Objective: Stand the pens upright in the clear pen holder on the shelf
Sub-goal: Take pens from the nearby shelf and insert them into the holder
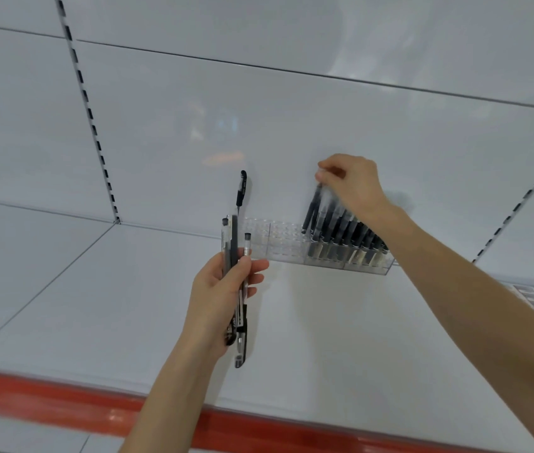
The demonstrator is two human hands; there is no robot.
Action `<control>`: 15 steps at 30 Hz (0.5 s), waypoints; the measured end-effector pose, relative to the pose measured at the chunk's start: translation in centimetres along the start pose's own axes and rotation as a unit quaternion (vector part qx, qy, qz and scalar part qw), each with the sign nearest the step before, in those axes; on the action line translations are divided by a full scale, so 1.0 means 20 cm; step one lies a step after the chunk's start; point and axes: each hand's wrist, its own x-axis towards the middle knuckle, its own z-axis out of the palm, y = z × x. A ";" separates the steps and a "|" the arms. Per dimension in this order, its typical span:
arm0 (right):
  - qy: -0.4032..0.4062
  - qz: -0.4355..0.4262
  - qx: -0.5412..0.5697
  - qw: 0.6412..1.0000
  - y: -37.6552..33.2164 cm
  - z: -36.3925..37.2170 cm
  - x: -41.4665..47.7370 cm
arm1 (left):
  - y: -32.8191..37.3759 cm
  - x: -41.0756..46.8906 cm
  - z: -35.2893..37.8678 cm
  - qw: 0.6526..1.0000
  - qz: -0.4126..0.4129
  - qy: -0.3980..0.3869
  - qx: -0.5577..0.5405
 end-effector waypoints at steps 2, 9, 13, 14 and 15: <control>-0.017 -0.010 -0.040 0.999 0.01 0.00 0.00 | 0.00 0.00 0.00 1.000 -0.008 -0.004 -0.011; -0.088 -0.063 -0.201 0.974 0.02 0.04 0.02 | 0.00 0.00 0.01 0.996 -0.025 -0.004 -0.089; -0.109 -0.096 -0.227 0.963 0.04 0.04 -0.01 | 0.02 0.01 0.02 0.994 0.000 0.000 -0.112; -0.108 -0.101 -0.231 0.962 0.04 0.04 -0.02 | 0.02 0.01 0.03 0.993 0.005 -0.003 -0.116; -0.108 -0.104 -0.235 0.960 0.04 0.04 -0.03 | 0.03 0.01 0.03 0.993 0.008 -0.006 -0.118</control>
